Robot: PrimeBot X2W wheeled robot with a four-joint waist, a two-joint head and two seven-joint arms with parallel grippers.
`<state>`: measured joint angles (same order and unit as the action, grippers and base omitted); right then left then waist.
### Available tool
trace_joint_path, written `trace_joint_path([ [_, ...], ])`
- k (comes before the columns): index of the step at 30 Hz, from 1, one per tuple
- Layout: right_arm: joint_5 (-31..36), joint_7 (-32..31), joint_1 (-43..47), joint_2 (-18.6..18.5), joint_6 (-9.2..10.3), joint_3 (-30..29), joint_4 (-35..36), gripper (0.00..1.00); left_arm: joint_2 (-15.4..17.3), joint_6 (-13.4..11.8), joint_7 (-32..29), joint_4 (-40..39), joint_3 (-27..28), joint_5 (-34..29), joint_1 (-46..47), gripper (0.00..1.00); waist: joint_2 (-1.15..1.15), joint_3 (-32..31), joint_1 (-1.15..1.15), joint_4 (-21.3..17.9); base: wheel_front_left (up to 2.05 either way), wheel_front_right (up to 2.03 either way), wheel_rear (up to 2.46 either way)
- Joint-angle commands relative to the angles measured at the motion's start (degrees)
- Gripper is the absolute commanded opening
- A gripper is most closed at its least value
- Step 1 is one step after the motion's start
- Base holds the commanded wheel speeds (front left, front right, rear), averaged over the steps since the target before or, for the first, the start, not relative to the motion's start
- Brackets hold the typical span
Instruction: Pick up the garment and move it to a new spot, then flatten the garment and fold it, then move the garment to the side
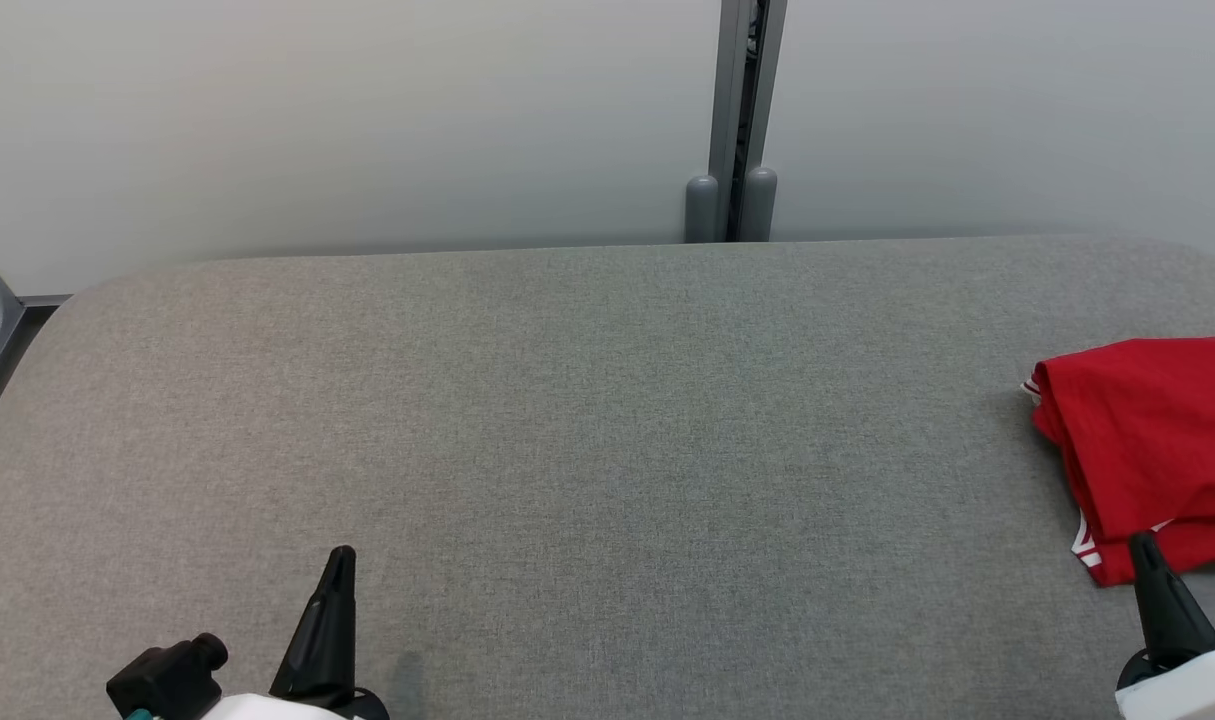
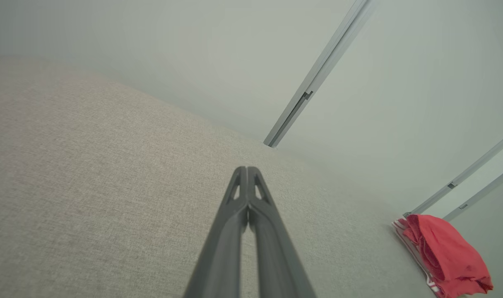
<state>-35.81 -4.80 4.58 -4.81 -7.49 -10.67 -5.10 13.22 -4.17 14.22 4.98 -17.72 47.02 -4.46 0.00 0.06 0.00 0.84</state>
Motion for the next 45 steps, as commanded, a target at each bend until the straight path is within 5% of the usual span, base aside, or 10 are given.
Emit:
trace_joint_path([
  [1,-2.28,-0.86,-1.63,-0.96,-0.01,-0.91,0.13,0.00,-0.04,0.54,0.28,-0.90,0.39,1.62,1.24,0.00,0.00,0.00,0.00,-0.01,0.00,0.00,0.00],
  [45,-33.49,-17.42,-6.06,-3.28,-0.01,-13.95,-6.64,0.00,-5.66,6.75,0.58,-1.12,0.25,25.37,1.81,0.00,0.00,0.04,0.00,-0.35,0.00,0.00,0.00],
])
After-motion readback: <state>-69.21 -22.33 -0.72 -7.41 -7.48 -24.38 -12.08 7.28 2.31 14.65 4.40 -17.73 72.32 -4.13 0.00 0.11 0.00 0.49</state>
